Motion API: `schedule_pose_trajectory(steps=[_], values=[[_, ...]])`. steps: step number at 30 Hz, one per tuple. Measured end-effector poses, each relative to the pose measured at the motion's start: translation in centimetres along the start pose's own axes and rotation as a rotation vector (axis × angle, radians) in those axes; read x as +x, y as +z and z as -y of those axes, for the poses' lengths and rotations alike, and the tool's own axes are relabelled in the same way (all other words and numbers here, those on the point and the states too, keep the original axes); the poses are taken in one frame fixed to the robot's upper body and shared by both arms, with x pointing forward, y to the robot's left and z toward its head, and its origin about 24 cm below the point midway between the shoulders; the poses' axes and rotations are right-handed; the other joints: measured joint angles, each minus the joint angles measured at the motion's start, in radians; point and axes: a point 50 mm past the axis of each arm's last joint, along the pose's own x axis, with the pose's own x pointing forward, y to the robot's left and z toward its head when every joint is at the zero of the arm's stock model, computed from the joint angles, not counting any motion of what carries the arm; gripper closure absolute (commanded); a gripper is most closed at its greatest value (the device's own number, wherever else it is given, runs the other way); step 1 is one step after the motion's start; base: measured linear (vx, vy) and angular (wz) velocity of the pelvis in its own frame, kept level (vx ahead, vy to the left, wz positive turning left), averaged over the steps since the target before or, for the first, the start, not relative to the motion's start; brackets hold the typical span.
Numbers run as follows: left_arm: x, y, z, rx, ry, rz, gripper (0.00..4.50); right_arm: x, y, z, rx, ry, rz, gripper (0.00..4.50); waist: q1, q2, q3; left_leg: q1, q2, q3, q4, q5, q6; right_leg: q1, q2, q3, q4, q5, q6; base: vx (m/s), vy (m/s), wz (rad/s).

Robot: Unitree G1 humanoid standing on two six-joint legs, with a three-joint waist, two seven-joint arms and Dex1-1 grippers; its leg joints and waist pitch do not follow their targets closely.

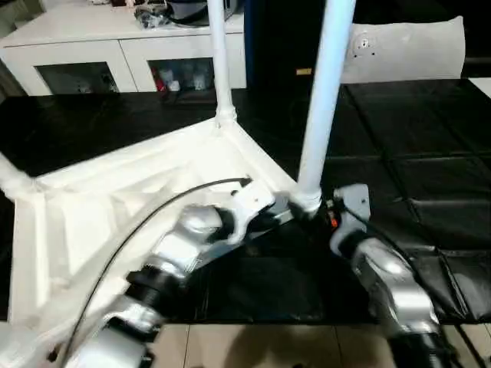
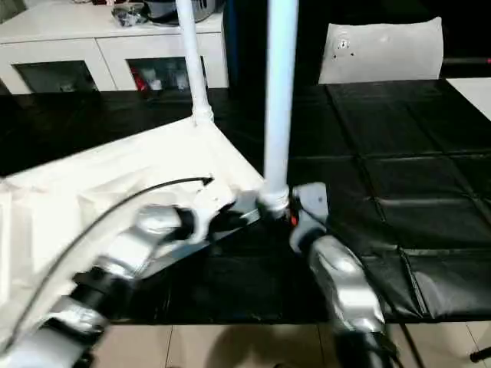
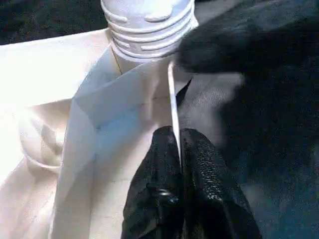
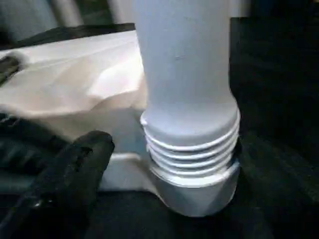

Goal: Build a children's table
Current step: Rotate leg to tighten

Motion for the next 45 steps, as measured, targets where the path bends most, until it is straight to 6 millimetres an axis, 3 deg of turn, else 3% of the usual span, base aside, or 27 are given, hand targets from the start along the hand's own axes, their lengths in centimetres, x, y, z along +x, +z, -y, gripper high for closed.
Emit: schedule_pose_trajectory(steps=[5, 15, 18, 27, 34, 45], values=[[-2.5, -1.4, -0.2, 0.089, -0.169, -0.029, 4.50, -1.4, 1.4, 0.7, -0.088, 0.206, -0.017, 0.06, 0.014, -0.002, 0.001, 0.001, 0.000, 0.000, 0.001, 0.000, 0.000, 0.001, -0.001, 0.000, 0.000, 0.000, 0.000, 0.000, 0.000, 0.00], [-4.9, -2.4, -0.5, 0.188, -0.407, -0.084, 4.50, -2.1, 3.0, 0.2, -0.227, 0.664, -0.178, 0.06, 0.050, -0.009, 0.002, 0.002, 0.000, 0.002, 0.001, 0.000, 0.000, 0.001, -0.001, 0.001, 0.003, -0.001, 0.000, 0.000, 0.000, 0.00], [-5.2, -2.2, -0.5, 0.225, -0.465, -0.100, 4.50, -1.7, 2.8, 0.0, -0.233, 0.724, -0.206, 0.41, 0.063, -0.015, 0.003, 0.004, 0.000, 0.002, 0.001, 0.000, 0.000, 0.001, -0.002, 0.001, 0.003, -0.001, 0.000, 0.000, 0.000, 0.00], [-5.0, -1.9, -0.2, 0.283, -0.529, -0.100, 4.50, -0.7, 2.5, -0.9, -0.254, 0.844, -0.248, 1.18, 0.087, -0.033, 0.003, 0.004, 0.000, 0.003, 0.001, 0.000, 0.000, 0.000, -0.002, 0.002, 0.004, -0.002, 0.000, 0.000, 0.000, 0.00], [-4.9, -1.8, -0.3, 0.294, -0.537, -0.101, 4.50, -0.4, 2.1, -1.2, -0.264, 0.877, -0.270, 1.69, 0.091, -0.043, 0.002, 0.005, 0.000, 0.004, 0.002, 0.000, 0.000, 0.001, -0.003, 0.002, 0.005, -0.002, 0.000, 0.000, 0.000, 0.00], [-4.8, -1.8, -0.3, 0.250, -0.527, -0.087, 4.50, -0.6, 1.8, -1.2, -0.211, 0.856, -0.268, 1.83, 0.096, -0.046, 0.001, 0.005, 0.000, 0.004, 0.002, 0.000, 0.000, 0.001, -0.003, 0.002, 0.006, -0.001, -0.002, 0.000, 0.000, 0.00]])
